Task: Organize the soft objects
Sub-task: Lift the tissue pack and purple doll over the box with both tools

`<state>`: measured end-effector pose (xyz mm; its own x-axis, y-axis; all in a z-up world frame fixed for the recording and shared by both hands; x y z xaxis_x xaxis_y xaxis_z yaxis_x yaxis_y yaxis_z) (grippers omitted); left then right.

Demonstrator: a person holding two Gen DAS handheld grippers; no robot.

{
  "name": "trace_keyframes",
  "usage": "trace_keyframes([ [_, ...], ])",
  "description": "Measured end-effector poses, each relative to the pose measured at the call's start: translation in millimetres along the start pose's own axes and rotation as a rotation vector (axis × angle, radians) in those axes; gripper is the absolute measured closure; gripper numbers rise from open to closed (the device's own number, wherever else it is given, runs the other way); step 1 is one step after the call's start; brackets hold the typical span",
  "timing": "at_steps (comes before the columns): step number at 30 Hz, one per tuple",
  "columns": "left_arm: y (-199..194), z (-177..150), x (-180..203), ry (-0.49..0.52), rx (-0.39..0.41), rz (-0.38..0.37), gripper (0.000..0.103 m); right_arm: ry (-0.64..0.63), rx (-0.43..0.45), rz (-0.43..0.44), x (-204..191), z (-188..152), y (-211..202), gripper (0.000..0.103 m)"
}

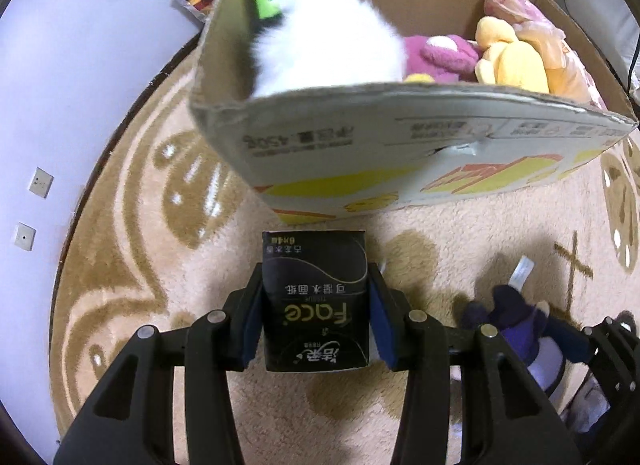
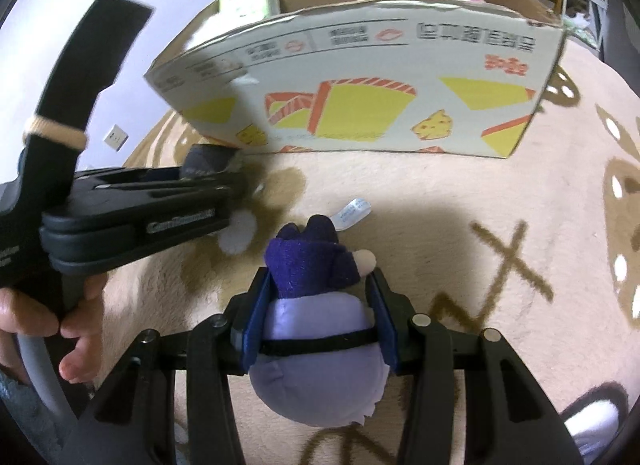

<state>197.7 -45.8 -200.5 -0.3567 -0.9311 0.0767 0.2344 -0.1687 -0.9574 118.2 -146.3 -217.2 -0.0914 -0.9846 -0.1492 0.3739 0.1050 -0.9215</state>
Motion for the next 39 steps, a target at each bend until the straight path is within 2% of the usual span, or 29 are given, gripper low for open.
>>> trace_keyframes([
  [5,-14.1,-8.9,7.3,0.033,0.023,0.022,0.058,0.02,0.023,-0.019,13.5,-2.6,-10.8,0.053],
  [9,-29.3,-19.9,6.0,0.021,0.044,0.033,0.058,0.016,0.051,-0.024,16.0,-0.7,-23.4,0.053],
  [14,-59.6,-24.8,3.6,0.001,0.123,0.093,0.058,0.02,0.079,-0.029,19.1,-0.9,-43.7,0.053],
  [23,-106.3,-32.3,14.6,0.011,0.223,0.145,0.058,0.058,0.159,-0.031,42.4,2.4,-94.9,0.053],
  [24,-108.7,-32.4,14.5,0.011,0.235,0.148,0.058,0.061,0.167,-0.032,37.7,4.5,-88.3,0.053],
  [29,-131.1,-31.0,17.7,0.025,0.324,0.177,0.058,0.067,0.216,-0.039,37.5,10.6,-93.4,0.053],
  [39,-190.9,-35.2,24.8,0.024,0.506,0.218,0.058,0.034,0.362,-0.035,36.1,22.1,-149.8,0.053],
])
Point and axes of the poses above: each gripper's, at about its wrist camera, not at the fingertips, and y roughly the way its jaws point, x to its right, z to its top, the point moved 7 cm from there along y, roughly the way its jaws point, and after that the axes turned 10 degrees about -z, right-handed, at the moved point
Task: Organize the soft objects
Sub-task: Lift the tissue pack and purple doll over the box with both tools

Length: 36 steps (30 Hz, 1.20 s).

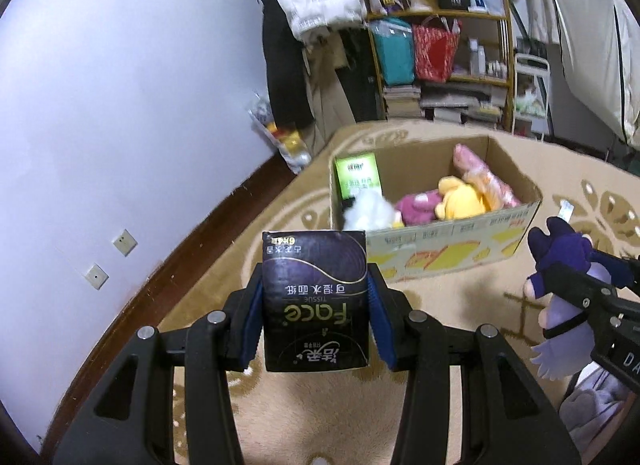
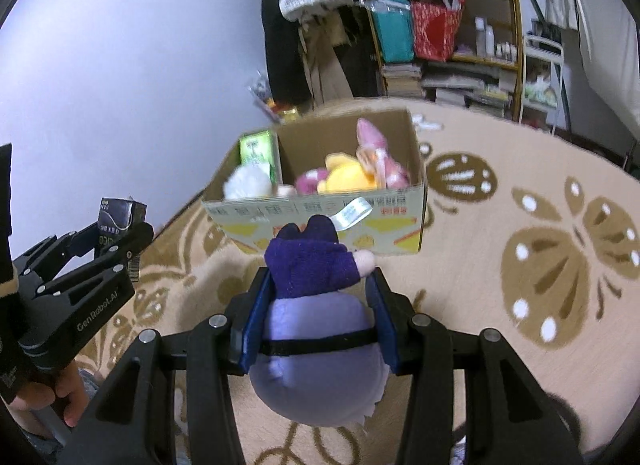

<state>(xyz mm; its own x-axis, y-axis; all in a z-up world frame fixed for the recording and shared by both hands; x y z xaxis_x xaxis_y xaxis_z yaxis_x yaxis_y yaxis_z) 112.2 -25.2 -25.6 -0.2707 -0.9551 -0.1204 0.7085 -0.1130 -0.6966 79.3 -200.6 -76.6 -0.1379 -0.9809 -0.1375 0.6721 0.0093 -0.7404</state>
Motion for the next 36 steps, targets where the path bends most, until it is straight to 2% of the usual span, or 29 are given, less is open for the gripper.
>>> trace_keyframes([
  [7,-26.6,14.6,-1.0,0.009,0.101,0.004,0.058,-0.031,0.084,-0.009,-4.6,19.2,-25.4,0.053],
  [14,-32.8,33.4,1.6,0.003,0.172,-0.007,0.058,-0.045,0.158,-0.021,-5.6,39.1,-36.1,0.053],
  [24,-15.8,67.1,-9.8,0.004,0.216,0.025,0.058,-0.069,0.188,-0.021,3.2,79.6,-16.0,0.053],
  [36,19.8,106.5,-15.1,0.015,0.238,0.016,0.058,-0.147,0.231,-0.064,8.3,135.9,4.6,0.052],
])
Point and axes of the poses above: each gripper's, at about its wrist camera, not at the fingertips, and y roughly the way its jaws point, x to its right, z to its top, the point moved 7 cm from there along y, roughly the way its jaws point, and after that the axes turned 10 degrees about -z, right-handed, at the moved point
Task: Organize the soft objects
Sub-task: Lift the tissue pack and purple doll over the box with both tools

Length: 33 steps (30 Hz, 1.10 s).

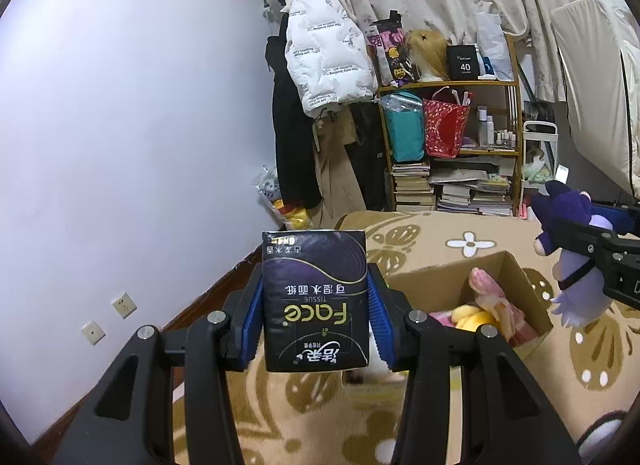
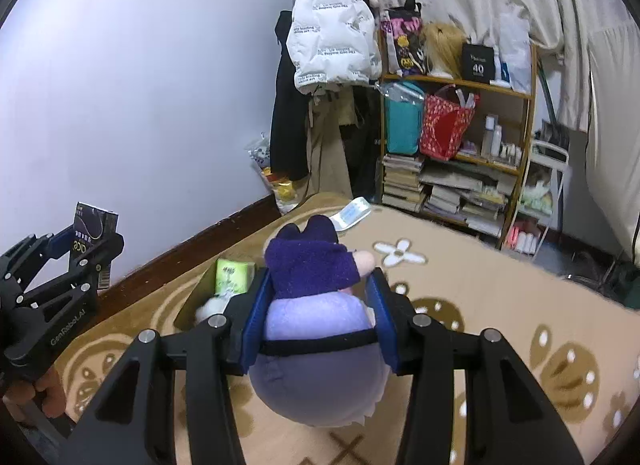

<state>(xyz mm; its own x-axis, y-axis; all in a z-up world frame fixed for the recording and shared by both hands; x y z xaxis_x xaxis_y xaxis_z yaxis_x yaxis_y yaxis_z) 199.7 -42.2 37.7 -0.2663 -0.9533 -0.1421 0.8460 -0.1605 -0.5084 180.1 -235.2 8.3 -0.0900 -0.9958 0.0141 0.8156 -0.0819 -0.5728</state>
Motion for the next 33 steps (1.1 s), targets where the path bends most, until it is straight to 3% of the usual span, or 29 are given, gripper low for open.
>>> trace_keyframes([
  [7,32.1,5.6,5.3,-0.042,-0.039,-0.068,0.058,-0.021,-0.019,0.006,-1.2,1.9,24.4,0.052],
  [17,73.9,-7.3,23.5,0.008,-0.078,-0.051,0.058,-0.009,-0.057,0.035,-4.7,-13.8,57.7,0.052],
  [33,122.0,-40.5,39.3,0.007,-0.177,-0.105,0.057,0.032,-0.152,0.06,-0.6,-41.4,105.9,0.051],
])
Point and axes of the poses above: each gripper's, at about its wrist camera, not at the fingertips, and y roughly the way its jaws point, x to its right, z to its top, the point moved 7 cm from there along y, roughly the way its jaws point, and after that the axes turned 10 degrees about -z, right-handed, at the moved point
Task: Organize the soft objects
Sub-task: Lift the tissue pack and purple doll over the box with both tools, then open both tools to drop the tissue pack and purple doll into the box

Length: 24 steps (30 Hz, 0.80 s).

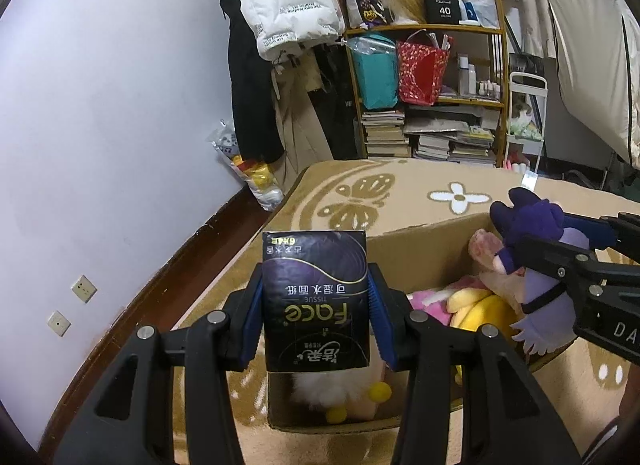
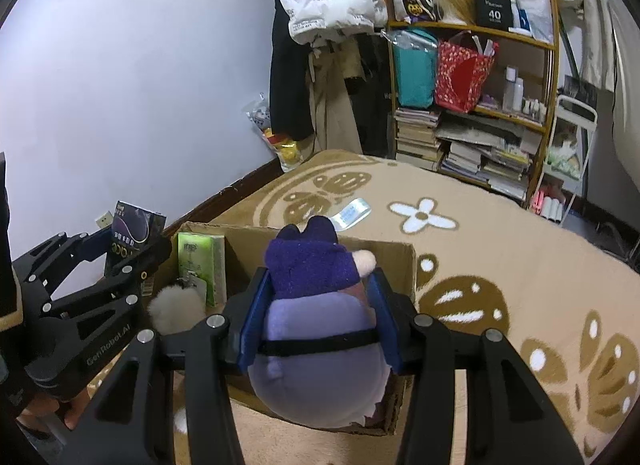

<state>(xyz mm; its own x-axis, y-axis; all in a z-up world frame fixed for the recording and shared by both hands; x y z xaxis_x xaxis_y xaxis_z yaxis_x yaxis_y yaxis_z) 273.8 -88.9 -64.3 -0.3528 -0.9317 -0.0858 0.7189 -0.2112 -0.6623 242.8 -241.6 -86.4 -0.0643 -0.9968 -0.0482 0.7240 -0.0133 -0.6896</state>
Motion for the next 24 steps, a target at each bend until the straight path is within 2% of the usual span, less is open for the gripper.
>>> trace_keyframes([
  [20,16.5,-11.9,1.6,-0.042,-0.049,-0.08,0.057,0.057,-0.04,0.057,-4.6,-14.7,14.4,0.049],
  [24,11.3,-10.3,4.4,-0.031,-0.034,-0.079,0.043,0.072,-0.015,0.062,-5.0,-10.7,9.4,0.049],
])
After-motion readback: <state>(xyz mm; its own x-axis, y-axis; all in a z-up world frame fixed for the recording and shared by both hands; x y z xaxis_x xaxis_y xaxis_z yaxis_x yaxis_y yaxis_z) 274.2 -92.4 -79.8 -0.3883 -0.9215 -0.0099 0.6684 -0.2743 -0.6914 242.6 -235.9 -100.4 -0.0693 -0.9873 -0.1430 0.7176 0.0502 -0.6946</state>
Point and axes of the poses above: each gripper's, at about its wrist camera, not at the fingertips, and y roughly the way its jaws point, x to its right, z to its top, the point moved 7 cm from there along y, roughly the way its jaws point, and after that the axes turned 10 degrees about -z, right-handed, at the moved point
